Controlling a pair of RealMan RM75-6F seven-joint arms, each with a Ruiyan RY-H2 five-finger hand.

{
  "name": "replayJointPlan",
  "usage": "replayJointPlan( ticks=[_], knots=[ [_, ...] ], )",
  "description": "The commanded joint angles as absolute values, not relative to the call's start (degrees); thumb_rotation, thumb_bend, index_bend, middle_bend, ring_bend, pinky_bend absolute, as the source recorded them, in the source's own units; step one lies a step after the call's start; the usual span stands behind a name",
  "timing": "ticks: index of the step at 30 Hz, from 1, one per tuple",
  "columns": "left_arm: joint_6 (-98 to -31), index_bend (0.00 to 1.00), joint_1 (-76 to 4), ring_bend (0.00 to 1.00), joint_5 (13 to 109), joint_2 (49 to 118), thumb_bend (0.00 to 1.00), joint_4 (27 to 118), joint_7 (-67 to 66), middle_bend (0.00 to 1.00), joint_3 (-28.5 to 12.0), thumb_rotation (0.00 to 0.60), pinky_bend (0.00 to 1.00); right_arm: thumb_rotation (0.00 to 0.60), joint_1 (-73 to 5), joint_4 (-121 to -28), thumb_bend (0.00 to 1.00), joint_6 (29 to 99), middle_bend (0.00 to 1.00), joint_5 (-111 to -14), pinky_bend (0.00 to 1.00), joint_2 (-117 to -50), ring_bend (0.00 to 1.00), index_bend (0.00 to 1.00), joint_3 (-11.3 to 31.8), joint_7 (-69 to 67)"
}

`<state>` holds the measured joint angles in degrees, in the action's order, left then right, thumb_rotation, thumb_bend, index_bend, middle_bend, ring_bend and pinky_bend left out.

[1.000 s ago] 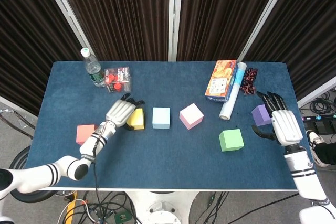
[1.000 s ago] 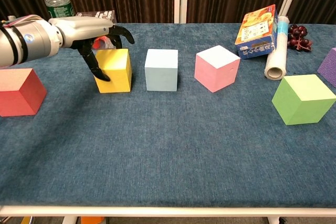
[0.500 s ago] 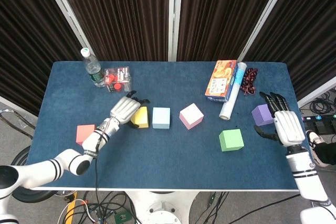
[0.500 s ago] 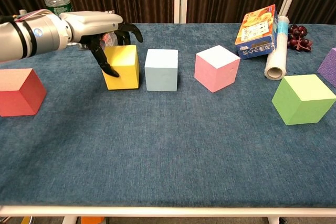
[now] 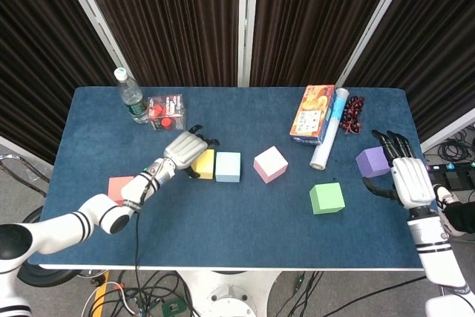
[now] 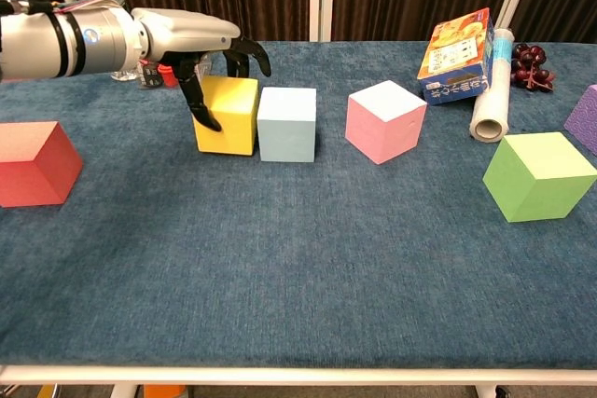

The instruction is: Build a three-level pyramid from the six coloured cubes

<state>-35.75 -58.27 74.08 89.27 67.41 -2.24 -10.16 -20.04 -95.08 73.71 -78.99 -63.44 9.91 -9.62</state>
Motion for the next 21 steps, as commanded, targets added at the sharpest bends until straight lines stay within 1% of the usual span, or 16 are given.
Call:
replayJointPlan(
  ticks=[1,21],
  knots=[
    [-35.58,0.21,-58.6,0.29,74.19,89.36,0.17,67.37,-1.77,0.45,-10.15,0.6,0.08,0.6,-19.97,-95.04,0.2,73.73,0.12,-78.93,0.0,-63.46,0.0,0.0,9.96,-9.61],
    [-34.96,0.21,-60.13,0.29,73.68,90.79,0.17,66.4,-0.22,0.45,-9.76,0.6,0.08,0.6,-19.17,-94.45,0.2,73.87,0.12,-78.58,0.0,-63.55,0.0,0.0,10.24,-10.14]
  ],
)
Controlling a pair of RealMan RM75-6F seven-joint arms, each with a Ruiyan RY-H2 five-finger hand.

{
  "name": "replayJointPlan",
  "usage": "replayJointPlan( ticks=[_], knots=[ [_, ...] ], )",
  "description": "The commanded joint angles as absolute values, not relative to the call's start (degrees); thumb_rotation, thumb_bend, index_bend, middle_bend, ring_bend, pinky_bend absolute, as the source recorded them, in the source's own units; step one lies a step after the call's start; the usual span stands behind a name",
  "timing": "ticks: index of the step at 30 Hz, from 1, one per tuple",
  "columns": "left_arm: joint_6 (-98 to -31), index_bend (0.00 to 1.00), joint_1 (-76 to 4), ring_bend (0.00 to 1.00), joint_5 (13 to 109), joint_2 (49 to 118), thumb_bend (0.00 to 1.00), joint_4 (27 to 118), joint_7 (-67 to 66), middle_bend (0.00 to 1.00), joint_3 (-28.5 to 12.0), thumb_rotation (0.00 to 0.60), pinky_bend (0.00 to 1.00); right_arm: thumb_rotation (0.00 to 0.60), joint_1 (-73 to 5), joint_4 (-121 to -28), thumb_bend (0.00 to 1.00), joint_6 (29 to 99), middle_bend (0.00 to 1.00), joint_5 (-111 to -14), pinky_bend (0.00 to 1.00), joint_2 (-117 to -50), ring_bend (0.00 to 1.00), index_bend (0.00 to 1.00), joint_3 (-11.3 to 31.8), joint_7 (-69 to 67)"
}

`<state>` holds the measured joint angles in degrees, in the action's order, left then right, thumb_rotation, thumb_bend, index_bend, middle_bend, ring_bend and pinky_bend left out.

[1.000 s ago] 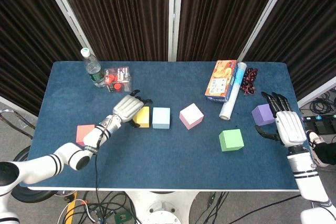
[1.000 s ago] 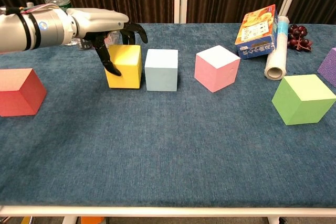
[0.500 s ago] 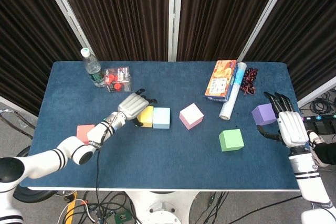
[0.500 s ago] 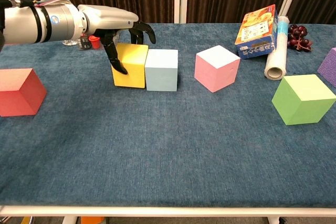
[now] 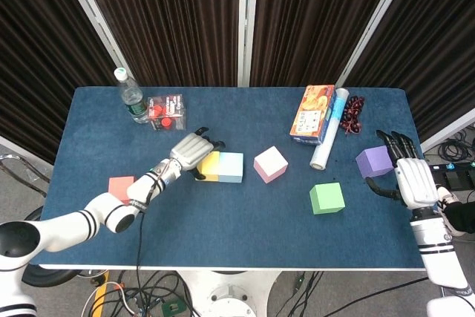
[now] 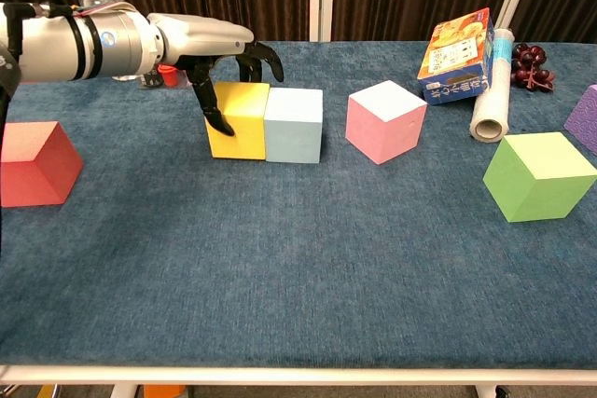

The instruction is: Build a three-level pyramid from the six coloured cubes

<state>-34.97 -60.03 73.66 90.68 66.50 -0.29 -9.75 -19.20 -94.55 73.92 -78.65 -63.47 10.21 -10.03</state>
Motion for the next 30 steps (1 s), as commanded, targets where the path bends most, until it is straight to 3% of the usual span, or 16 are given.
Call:
replayJointPlan(
  ticks=[1,30],
  knots=[
    [-34.95,0.21,-60.24,0.29,73.69,90.88,0.17,66.25,-0.21,0.45,-9.77,0.6,0.08,0.6,-19.18,-94.35,0.2,73.8,0.12,-78.55,0.0,-63.6,0.0,0.0,10.27,-10.24],
    [-34.02,0.2,-61.28,0.29,71.43,90.76,0.17,66.61,-2.25,0.42,-9.24,0.6,0.08,0.6,-18.57,-93.58,0.2,73.97,0.12,-79.05,0.0,-63.69,0.0,0.0,10.43,-11.37]
  ],
)
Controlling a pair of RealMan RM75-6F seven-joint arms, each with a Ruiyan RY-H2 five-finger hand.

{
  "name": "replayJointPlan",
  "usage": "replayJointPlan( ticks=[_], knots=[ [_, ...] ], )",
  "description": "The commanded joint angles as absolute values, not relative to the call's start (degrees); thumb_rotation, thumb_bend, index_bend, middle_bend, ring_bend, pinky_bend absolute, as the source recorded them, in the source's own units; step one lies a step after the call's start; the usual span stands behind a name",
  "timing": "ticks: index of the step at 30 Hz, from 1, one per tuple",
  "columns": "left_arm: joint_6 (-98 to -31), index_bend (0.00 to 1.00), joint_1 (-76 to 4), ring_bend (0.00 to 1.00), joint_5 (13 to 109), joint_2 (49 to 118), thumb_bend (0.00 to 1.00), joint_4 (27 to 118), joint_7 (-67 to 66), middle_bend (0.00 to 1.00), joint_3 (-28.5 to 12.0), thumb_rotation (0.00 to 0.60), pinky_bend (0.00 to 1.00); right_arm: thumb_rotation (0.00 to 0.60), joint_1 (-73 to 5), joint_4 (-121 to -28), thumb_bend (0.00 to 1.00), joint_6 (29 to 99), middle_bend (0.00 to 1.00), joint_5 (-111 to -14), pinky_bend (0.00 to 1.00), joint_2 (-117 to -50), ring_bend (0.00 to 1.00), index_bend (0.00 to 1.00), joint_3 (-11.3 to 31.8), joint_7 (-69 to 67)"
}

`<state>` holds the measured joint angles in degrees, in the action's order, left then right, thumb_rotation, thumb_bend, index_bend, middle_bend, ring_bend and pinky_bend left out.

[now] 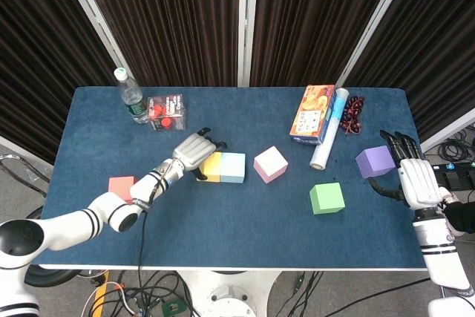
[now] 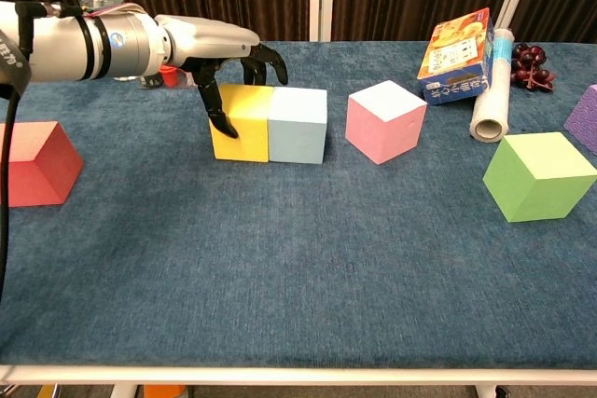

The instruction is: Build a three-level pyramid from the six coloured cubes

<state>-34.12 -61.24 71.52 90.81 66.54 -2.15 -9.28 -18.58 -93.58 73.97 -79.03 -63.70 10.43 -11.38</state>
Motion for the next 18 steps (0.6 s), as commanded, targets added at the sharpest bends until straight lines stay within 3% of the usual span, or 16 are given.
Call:
replayJointPlan(
  ticks=[1,18],
  knots=[
    [-33.91,0.2,-61.32,0.29,71.32,90.73,0.17,66.65,-2.35,0.42,-9.21,0.6,0.08,0.6,-18.55,-93.58,0.2,73.99,0.12,-79.04,0.0,-63.68,0.0,0.0,10.45,-11.37],
    [-34.14,0.19,-61.45,0.28,69.14,91.29,0.17,66.1,-4.37,0.39,-9.2,0.6,0.08,0.6,-18.11,-93.68,0.2,74.36,0.12,-79.26,0.0,-63.5,0.0,0.0,10.45,-11.51]
  ],
)
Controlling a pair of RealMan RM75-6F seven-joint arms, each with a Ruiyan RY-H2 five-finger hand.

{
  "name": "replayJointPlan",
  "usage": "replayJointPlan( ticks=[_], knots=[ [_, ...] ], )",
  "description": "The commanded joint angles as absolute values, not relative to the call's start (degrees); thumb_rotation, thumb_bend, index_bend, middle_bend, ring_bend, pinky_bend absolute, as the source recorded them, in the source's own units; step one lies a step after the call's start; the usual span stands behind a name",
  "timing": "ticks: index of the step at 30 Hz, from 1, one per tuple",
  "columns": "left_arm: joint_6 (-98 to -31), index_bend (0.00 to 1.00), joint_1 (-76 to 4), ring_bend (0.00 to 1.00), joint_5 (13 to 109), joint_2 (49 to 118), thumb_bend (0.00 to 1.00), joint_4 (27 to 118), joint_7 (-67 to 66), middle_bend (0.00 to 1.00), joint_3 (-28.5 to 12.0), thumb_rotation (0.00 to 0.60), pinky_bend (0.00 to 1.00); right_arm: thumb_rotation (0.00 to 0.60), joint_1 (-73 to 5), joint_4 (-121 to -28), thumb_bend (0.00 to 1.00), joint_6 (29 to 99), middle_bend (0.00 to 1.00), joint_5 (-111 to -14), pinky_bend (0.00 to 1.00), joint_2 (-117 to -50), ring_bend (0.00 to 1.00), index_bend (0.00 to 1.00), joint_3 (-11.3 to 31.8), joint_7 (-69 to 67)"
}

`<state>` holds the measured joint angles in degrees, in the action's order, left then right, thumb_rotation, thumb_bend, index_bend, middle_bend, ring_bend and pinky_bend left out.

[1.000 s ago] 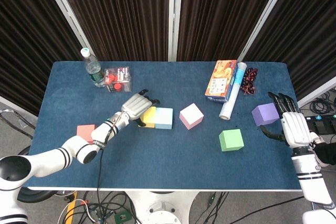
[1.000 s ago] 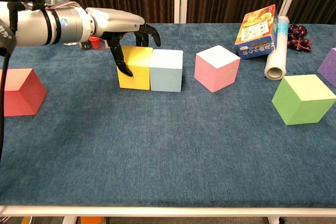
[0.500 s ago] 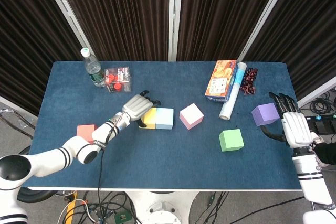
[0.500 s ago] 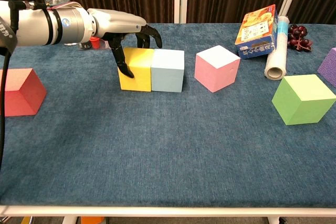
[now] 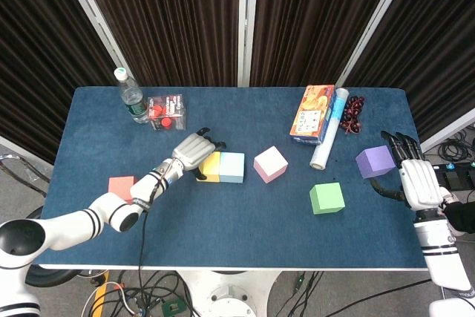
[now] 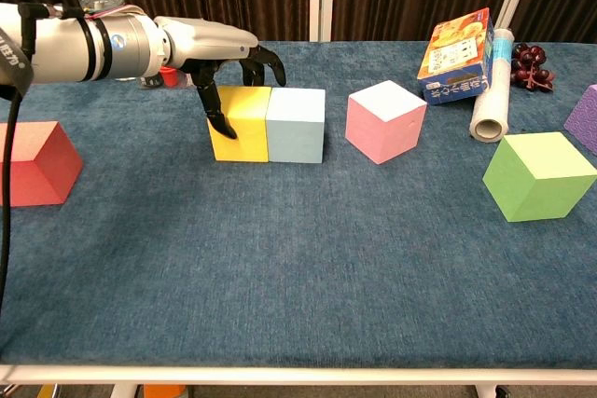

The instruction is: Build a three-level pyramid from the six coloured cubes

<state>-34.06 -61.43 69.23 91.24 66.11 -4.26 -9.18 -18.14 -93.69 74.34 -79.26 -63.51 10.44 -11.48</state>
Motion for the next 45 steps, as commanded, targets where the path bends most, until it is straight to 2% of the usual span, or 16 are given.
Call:
replayJointPlan(
  ticks=[1,10,24,32,45],
  knots=[
    [-34.12,0.19,-61.47,0.28,69.06,91.3,0.17,66.12,-4.43,0.39,-9.21,0.6,0.08,0.6,-18.07,-93.68,0.2,74.39,0.12,-79.27,0.0,-63.48,0.0,0.0,10.44,-11.51],
    [-34.54,0.19,-61.5,0.28,68.56,91.51,0.16,66.36,-5.3,0.38,-9.18,0.6,0.08,0.6,-17.96,-93.73,0.2,74.4,0.12,-79.24,0.0,-63.4,0.0,0.0,10.46,-11.4],
    [-34.59,0.17,-61.56,0.22,65.8,91.24,0.12,67.69,-8.06,0.28,-9.22,0.6,0.08,0.6,-17.73,-93.61,0.2,74.63,0.12,-79.25,0.0,-63.35,0.0,0.0,10.58,-11.68],
    [-35.29,0.15,-60.98,0.2,63.22,89.67,0.11,71.36,-10.07,0.24,-9.11,0.6,0.08,0.6,-17.53,-93.51,0.2,75.02,0.12,-79.54,0.0,-63.37,0.0,0.0,10.59,-11.98],
    [-37.11,0.15,-60.5,0.2,59.7,86.98,0.11,76.25,-13.38,0.23,-8.72,0.6,0.08,0.6,-17.33,-93.38,0.2,75.29,0.12,-80.01,0.0,-63.38,0.0,0.0,10.48,-12.45]
  ],
)
